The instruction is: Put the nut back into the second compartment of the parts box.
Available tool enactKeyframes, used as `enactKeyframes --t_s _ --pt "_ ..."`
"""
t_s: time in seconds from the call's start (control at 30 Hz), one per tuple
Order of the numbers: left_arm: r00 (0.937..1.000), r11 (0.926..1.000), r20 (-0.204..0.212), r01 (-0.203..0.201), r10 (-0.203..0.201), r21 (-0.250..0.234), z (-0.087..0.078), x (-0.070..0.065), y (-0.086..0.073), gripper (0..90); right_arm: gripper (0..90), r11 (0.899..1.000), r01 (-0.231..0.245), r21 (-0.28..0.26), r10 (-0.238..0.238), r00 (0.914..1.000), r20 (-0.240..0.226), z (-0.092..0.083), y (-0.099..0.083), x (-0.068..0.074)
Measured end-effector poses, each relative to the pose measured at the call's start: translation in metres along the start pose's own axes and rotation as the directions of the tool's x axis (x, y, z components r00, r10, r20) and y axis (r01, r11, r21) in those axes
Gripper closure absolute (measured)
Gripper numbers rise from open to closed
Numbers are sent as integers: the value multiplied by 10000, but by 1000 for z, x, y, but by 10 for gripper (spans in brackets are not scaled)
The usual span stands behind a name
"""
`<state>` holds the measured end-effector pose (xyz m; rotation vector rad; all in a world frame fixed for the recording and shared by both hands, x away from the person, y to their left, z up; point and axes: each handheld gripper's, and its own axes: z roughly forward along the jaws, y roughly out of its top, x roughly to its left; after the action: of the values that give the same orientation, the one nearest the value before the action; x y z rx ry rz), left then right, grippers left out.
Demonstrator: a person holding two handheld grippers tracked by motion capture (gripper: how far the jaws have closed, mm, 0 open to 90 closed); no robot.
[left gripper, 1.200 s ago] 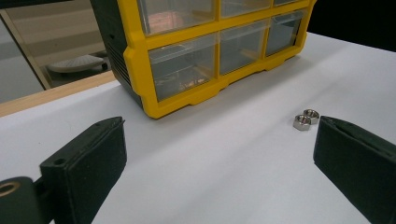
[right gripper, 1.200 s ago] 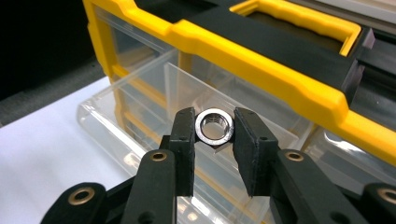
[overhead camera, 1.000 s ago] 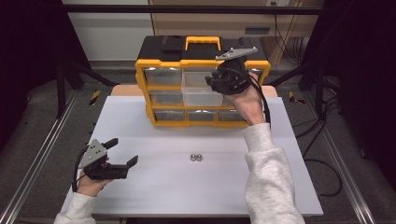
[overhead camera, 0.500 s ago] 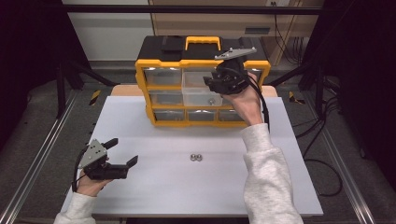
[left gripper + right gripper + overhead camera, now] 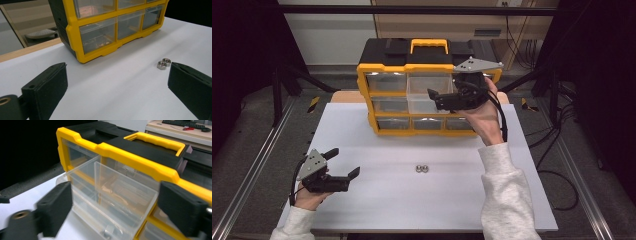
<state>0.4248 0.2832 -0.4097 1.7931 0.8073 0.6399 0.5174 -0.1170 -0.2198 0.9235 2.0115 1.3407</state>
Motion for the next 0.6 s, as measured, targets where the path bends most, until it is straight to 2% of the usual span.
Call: enactKeyframes --t_s 0.17,0.33,0.6 --pt "10000 10000 0 2 -2 3 0 0 0 21 57 10000 80 -28 -80 10000 51 -10 -10 0" --pt "10000 10000 8 0 0 6 0 -1 0 20 54 9997 58 -251 -60 10000 -62 -22 -23 1" --pt "10000 10000 4 -22 22 26 0 -1 0 21 51 9996 -59 -259 55 9999 -134 -32 -53 2"
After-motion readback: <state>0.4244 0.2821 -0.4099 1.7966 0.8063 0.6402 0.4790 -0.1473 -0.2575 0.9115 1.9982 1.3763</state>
